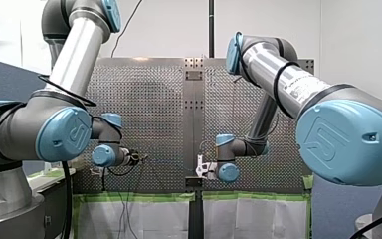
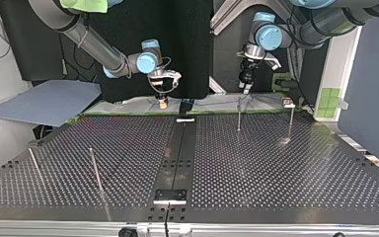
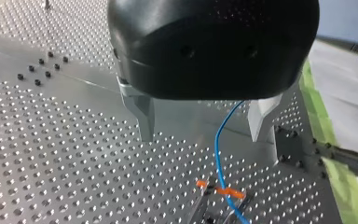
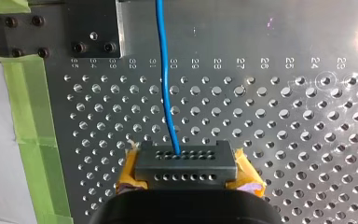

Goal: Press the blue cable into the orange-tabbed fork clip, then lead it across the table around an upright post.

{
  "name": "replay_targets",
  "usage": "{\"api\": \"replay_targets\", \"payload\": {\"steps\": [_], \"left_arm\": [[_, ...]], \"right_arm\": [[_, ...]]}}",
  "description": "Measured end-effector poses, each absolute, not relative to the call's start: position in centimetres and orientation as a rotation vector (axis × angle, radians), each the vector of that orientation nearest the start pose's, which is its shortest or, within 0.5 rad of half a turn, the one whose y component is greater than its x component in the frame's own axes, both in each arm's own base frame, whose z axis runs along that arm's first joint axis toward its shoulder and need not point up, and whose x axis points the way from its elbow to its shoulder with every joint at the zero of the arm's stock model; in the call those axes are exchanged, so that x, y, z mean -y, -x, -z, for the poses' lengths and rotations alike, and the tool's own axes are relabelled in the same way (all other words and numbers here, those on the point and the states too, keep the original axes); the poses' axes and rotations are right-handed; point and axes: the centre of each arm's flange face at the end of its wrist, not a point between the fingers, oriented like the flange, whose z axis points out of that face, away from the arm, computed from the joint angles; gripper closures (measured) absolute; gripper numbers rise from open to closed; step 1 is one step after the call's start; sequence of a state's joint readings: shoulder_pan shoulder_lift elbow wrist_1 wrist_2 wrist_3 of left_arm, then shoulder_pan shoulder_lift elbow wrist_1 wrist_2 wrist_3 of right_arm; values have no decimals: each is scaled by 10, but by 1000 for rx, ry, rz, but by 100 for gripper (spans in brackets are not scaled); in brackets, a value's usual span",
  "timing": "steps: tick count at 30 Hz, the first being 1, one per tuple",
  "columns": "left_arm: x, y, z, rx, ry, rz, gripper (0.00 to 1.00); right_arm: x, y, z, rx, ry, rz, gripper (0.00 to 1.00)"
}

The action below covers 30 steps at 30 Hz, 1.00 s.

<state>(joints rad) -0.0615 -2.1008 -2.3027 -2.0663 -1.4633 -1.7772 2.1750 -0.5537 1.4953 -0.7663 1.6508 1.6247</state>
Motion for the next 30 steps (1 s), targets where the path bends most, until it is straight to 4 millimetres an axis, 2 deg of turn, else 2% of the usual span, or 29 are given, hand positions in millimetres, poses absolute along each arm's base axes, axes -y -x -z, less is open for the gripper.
{"api": "replay_targets", "payload": {"steps": [4, 14, 30], "left_arm": [[169, -407, -36, -1765, 63, 271, 1], [174, -415, -13, -1794, 47, 246, 1], [176, -416, -12, -1787, 58, 232, 1]], "right_arm": [[483, -485, 47, 1046, -1733, -1488, 100], [482, -486, 49, 1041, -1740, -1498, 100], [483, -486, 50, 1047, -1736, -1504, 100]]}}
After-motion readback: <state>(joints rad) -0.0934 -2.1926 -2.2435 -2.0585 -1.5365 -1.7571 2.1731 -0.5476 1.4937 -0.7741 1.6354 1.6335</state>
